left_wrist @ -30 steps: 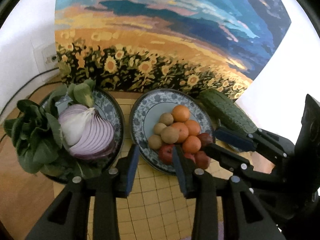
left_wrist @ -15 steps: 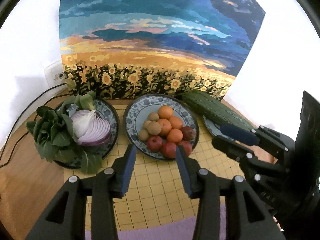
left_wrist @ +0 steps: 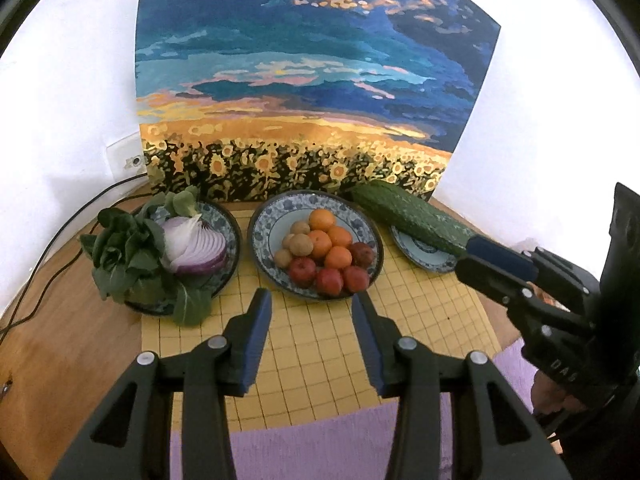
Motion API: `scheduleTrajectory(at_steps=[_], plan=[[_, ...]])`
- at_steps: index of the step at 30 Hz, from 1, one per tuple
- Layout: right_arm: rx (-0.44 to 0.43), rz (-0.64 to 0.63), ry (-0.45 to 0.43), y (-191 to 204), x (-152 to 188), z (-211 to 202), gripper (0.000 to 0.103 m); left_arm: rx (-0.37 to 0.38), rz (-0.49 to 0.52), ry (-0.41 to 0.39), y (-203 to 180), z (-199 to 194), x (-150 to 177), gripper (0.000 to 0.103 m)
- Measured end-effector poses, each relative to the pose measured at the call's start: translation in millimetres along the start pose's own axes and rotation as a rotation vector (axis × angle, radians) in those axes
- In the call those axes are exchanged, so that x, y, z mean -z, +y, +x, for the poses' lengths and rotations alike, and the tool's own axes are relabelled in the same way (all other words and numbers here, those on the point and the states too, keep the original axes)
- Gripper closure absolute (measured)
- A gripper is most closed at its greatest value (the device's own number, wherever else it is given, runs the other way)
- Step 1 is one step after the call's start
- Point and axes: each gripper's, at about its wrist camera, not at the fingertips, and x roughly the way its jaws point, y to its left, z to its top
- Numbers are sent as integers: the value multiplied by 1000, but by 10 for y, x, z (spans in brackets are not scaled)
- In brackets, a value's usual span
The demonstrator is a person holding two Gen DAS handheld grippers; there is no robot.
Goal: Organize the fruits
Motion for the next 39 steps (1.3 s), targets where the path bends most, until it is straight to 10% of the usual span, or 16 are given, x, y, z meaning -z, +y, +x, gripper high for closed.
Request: scheduleTrajectory(at_steps=[39], plan=[[-40,163,146,52,888,-499,77,2,-5,155,-342,-24,861,59]])
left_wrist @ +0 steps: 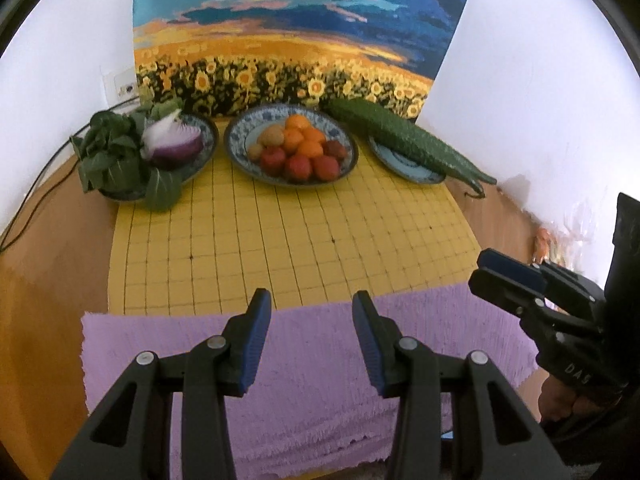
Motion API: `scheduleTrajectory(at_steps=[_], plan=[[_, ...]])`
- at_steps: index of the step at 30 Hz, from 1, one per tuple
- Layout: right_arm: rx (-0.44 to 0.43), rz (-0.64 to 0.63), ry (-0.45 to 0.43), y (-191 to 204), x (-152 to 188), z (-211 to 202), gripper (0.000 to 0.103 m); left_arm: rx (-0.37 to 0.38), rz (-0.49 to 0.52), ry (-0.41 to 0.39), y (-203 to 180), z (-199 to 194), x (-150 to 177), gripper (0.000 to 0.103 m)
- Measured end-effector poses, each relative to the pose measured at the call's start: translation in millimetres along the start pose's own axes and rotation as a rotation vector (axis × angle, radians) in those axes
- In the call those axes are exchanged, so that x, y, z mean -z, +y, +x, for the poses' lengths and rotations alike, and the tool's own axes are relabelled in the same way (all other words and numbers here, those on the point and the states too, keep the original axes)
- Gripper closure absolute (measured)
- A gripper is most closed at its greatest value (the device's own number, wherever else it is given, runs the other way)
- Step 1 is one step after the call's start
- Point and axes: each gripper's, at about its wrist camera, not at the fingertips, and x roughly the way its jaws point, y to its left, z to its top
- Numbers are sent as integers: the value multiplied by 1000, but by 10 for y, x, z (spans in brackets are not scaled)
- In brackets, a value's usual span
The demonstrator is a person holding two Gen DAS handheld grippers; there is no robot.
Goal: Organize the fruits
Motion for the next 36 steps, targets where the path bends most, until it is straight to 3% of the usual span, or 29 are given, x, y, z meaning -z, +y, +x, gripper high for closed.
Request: scheduleTrajectory(at_steps=[10,14,20,25,32,36], plan=[[6,104,83,-68,229,36,77,2,19,94,10,106,198,59],[46,114,119,-21,325,58,77,5,46,117,51,179,285,59],[110,156,218,31,601,56,77,80,8,219,128,317,562,59],[106,181,296,99,876,135,77,82,6,270,116,346,772,59],[97,180,257,117,870,122,77,31,58,263,95,284,788,59],[119,178,247,92,798,108,77,22,20,263,221,314,725,59]])
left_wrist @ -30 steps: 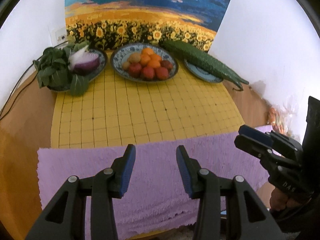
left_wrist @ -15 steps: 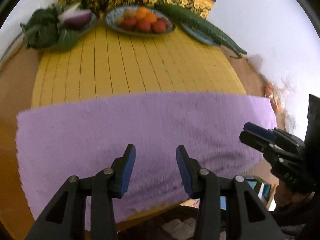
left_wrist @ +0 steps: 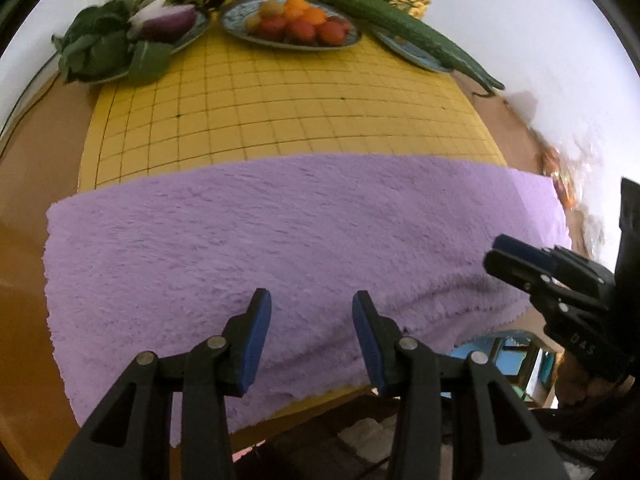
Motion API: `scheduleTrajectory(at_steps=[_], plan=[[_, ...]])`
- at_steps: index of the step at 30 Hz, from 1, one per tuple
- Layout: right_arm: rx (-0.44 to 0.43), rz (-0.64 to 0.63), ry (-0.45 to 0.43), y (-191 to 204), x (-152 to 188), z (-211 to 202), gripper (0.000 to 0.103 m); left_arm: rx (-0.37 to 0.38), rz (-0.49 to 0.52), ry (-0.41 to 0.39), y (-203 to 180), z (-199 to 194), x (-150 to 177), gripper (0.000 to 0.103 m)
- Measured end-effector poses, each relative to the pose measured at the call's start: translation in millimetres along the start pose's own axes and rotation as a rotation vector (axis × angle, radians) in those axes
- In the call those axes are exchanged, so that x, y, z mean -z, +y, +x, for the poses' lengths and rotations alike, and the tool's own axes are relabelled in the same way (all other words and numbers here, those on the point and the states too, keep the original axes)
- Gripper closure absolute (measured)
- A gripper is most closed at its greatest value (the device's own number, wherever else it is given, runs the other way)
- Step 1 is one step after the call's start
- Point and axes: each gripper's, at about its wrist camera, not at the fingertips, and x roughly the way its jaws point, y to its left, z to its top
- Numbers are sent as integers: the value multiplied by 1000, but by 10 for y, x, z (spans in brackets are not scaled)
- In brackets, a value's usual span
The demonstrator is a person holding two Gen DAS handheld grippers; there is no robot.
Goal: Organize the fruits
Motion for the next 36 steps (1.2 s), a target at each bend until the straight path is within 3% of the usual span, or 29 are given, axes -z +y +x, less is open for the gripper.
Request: scheduleTrajectory(at_steps=[6,9,14,20,24,27,36], plan=[[89,-9,-40,-62,-82,-26,65,-40,-12,-44,94,-60,-92,57],[104,-11,-60,-105,-142,-34,64,-51,-14,-59,96,-63,-161,51],[114,-5,-95,-146,-287,12,58,-76,-17,-77,122,-25,-290,51],[121,20,-140,-182,-527,194,58,-74,-53,-62,184,70,-358,51],[131,1,-165,-166,-667,307,58,-97,-33,-97,157,50,-445,50],[143,-9,-159,-175,-765,426,58,-126,-16,-120,129,65,-539,50],[178,-11,-113,-278,-956,715,58,-109,-31,-144,153,64,-846,50]])
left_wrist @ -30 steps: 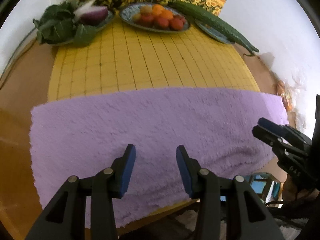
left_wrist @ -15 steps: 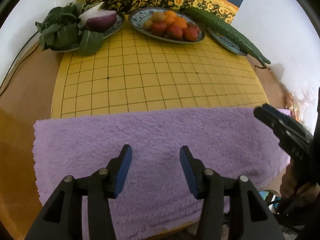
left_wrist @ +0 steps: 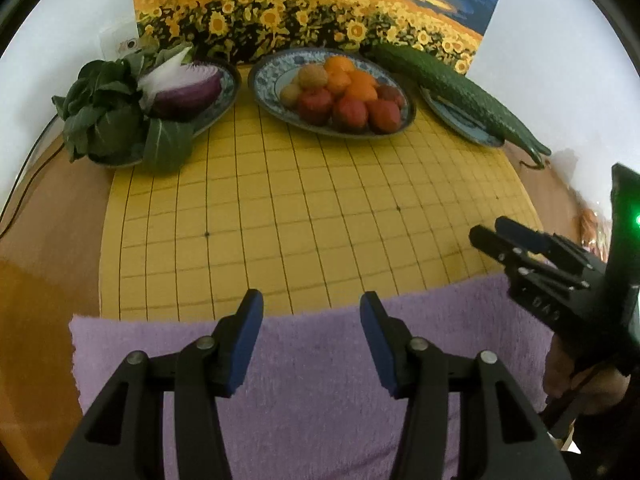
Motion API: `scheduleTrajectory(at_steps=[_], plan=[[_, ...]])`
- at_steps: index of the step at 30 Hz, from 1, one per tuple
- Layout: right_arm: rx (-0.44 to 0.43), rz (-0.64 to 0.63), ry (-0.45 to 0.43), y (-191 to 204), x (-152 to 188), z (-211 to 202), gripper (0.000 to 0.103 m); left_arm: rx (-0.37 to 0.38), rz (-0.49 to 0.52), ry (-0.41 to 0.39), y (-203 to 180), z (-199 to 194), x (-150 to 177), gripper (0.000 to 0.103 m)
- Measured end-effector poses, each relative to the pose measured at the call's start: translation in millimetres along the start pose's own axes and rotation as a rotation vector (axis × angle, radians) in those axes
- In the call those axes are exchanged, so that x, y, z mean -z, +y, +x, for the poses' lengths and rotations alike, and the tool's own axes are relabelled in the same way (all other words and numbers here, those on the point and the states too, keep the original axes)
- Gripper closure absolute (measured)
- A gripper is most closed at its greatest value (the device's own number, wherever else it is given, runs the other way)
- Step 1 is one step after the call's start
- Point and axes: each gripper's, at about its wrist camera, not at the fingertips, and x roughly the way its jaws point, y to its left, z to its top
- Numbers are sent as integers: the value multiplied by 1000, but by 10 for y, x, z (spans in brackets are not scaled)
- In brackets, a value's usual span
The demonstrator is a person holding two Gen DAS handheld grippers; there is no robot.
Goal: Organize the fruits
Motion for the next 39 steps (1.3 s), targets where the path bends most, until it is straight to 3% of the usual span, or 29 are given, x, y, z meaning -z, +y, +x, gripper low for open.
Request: scheduleTrajectory(at_steps=[8,14,20,24,39], plan=[[72,-97,-8,102,-21,107,56,-8,-7,5,29,135,-219,50],[65,-115,2,104,-57,135,53,-32,-18,0,42,251,-304,47],[64,-122,-7,134,-99,192,46,-104,52,-19,-66,345,-383,37],[53,-136,3,124,-150,235,44,-107,65,-19,-74,386,-441,29],[60,-144,31,55,-435,458,29,-122,67,3,-96,516,-637,25]])
